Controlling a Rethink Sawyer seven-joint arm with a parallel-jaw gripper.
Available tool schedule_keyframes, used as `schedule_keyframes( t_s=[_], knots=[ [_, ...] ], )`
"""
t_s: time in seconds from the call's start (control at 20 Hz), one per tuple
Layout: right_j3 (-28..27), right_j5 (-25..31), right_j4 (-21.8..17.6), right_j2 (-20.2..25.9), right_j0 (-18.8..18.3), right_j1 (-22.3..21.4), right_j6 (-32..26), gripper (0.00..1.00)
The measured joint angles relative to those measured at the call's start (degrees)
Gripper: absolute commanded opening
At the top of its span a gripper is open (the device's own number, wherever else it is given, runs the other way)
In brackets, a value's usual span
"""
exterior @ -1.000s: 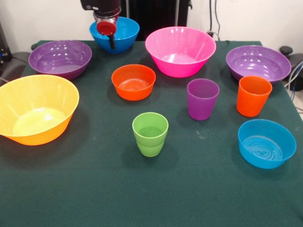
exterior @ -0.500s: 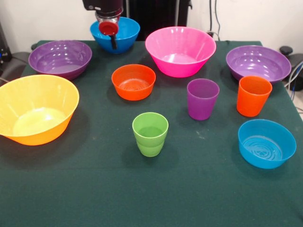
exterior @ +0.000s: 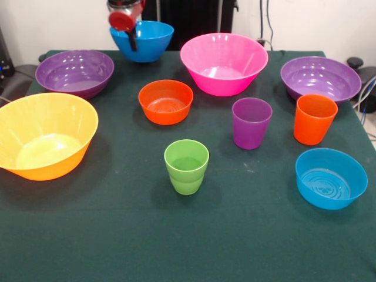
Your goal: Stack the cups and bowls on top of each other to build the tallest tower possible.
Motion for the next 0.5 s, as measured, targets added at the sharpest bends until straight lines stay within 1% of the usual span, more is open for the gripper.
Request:
schedule_keyframes(
  t_s=[0.05,0.1,0.25,0.35,0.5],
  knots=[
    [0.1,0.2,1.4,0.6,-0.5,-0.9,0.0,0.00],
    [0.1,0.9,4.4,2.0,-1.6,-2.9,0.0,0.00],
    [0.1,2.8,8.6,4.0,-2.7,-5.9,0.0,0.00],
    [0.1,4.2,10.7,5.0,-3.1,-7.5,0.0,0.00],
    [0.2,7.8,14.8,6.8,-3.5,-10.4,0.0,0.00]
  ],
)
